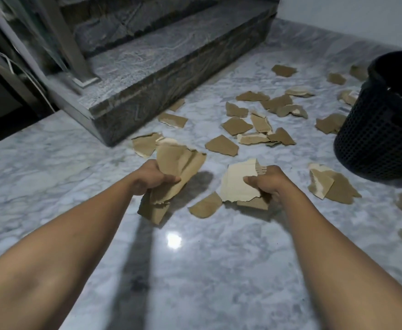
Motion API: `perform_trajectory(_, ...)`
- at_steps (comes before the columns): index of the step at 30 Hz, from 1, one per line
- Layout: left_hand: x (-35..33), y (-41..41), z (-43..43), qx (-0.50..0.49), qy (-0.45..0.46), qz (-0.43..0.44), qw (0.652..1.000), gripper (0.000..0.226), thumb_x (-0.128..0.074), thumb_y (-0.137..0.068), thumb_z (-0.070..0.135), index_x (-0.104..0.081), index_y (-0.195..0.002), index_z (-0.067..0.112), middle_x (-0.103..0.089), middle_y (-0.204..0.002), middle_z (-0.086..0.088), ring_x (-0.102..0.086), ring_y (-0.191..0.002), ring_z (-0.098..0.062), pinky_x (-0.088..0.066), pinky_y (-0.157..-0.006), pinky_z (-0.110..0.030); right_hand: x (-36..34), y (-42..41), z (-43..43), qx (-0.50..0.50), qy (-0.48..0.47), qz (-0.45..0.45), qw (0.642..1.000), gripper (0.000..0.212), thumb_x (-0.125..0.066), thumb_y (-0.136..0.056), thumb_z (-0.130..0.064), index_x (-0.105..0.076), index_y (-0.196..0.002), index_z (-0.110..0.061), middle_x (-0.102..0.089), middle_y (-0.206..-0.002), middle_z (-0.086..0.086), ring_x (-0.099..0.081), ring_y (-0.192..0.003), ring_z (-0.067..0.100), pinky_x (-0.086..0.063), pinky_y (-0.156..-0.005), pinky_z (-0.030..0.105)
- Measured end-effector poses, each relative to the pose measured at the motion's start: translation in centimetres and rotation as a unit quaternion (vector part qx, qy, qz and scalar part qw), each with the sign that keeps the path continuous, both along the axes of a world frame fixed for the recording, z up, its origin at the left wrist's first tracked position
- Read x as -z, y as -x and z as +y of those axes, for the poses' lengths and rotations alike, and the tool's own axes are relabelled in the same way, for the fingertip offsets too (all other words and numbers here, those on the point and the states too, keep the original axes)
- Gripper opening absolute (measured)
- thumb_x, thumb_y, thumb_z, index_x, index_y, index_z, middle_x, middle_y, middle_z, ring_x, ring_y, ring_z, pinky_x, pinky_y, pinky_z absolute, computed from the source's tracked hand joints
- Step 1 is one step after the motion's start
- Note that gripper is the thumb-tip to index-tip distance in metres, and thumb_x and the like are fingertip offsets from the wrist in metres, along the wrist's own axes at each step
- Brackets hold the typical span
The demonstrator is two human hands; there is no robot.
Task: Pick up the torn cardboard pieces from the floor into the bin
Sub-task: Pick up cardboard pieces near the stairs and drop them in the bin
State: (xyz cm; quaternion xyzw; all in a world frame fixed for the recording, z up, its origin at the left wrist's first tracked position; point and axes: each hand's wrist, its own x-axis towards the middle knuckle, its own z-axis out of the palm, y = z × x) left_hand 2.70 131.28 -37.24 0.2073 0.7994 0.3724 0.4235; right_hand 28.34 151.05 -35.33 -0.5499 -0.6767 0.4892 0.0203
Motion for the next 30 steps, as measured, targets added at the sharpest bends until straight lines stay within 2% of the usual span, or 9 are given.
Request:
perform_trajectory(2,0.7,0.8,-0.9,-0.109,-0.020,-0.007,0.994,0.040,-0.086,-0.074,0.014,-0.064,-0.107,0.007,-0.072,-0.101,-0.011,-0.069,-0.088,-0.025,-0.057,-0.070,-0.033,-0.1,1.6,-0.5,-0.077,0.023,-0.011,0.997,0.045,-0.083,-0.078,-0.032,-0.064,-0.110,-0.005,-0.070,-0.108,0.010,-0.066,-0.091,0.027,-0.053,-0.069,0.031)
perform_trajectory(5,1.6,2.4,-1.6,-0.196,-0.038,0.005,0.980,0.050,-0.086,-0.073,0.013,-0.059,-0.115,0.012,-0.069,-0.106,-0.010,-0.068,-0.094,-0.027,-0.059,-0.075,-0.039,0.1,4.3,-3.0,-0.265,0.010,-0.106,0.958,0.054,-0.079,-0.078,-0.044,-0.061,-0.116,-0.011,-0.065,-0.117,0.007,-0.063,-0.100,0.026,-0.053,-0.083,0.034)
perform_trajectory(9,1.8,4.6,-0.6,-0.207,-0.022,0.015,0.978,0.048,-0.085,-0.074,0.017,-0.060,-0.115,0.010,-0.068,-0.107,-0.009,-0.067,-0.095,-0.027,-0.057,-0.074,-0.036,2.5,7.0,-7.8,-0.374,-0.084,-0.209,0.900,0.081,-0.071,-0.083,-0.049,-0.034,-0.144,-0.013,-0.030,-0.147,0.011,-0.040,-0.130,0.033,-0.045,-0.098,0.041)
perform_trajectory(14,2.2,8.5,2.4,-0.167,-0.002,0.104,0.980,0.050,-0.080,-0.077,0.016,-0.059,-0.121,0.005,-0.063,-0.114,-0.009,-0.061,-0.101,-0.027,-0.052,-0.075,-0.034,2.9,8.6,-7.7,-0.339,-0.007,-0.134,0.931,0.070,-0.080,-0.080,-0.032,-0.036,-0.131,-0.016,-0.052,-0.121,0.006,-0.053,-0.098,0.023,-0.043,-0.073,0.031)
perform_trajectory(17,3.5,10.5,3.9,-0.060,0.116,0.213,0.968,0.069,-0.084,-0.072,0.033,-0.055,-0.129,0.008,-0.057,-0.128,-0.014,-0.056,-0.113,-0.033,-0.052,-0.091,-0.041,2.5,9.6,-4.2,-0.247,-0.004,-0.062,0.967,0.061,-0.086,-0.074,-0.030,-0.053,-0.121,-0.010,-0.061,-0.113,0.003,-0.059,-0.094,0.020,-0.045,-0.066,0.027)
perform_trajectory(20,4.2,11.2,5.8,0.067,0.273,0.324,0.903,0.078,-0.074,-0.081,0.043,-0.040,-0.142,0.007,-0.007,-0.159,-0.015,-0.016,-0.143,-0.043,-0.025,-0.116,-0.052,2.3,11.1,0.8,-0.172,-0.039,-0.029,0.984,0.057,-0.085,-0.074,-0.031,-0.061,-0.120,-0.007,-0.066,-0.116,0.006,-0.063,-0.100,0.023,-0.048,-0.071,0.026)
perform_trajectory(23,4.1,12.1,8.2,0.137,0.301,0.339,0.881,0.078,-0.066,-0.088,0.028,-0.025,-0.152,0.009,0.026,-0.161,-0.005,0.018,-0.146,-0.044,-0.004,-0.115,-0.066,2.9,13.7,4.5,-0.181,-0.128,-0.123,0.967,0.073,-0.080,-0.076,-0.046,-0.050,-0.133,-0.011,-0.050,-0.134,0.008,-0.049,-0.121,0.030,-0.049,-0.089,0.038)
perform_trajectory(26,4.2,13.4,9.8,0.181,0.337,0.309,0.871,0.101,-0.075,-0.079,0.046,-0.019,-0.155,0.009,0.023,-0.162,-0.007,0.009,-0.147,-0.047,-0.013,-0.117,-0.062,4.3,15.8,5.8,-0.232,-0.171,-0.273,0.918,0.093,-0.073,-0.079,-0.058,-0.031,-0.149,-0.015,-0.022,-0.155,0.008,-0.021,-0.142,0.035,-0.034,-0.105,0.051)
perform_trajectory(30,3.9,14.0,10.4,0.208,0.348,0.303,0.862,0.101,-0.082,-0.063,0.062,-0.047,-0.139,0.006,-0.020,-0.152,-0.012,-0.032,-0.133,-0.043,-0.048,-0.097,-0.051,4.7,17.4,6.9,-0.287,-0.162,-0.313,0.891,0.086,-0.074,-0.077,-0.058,-0.037,-0.143,-0.015,-0.028,-0.154,0.011,-0.019,-0.144,0.035,-0.027,-0.107,0.058)
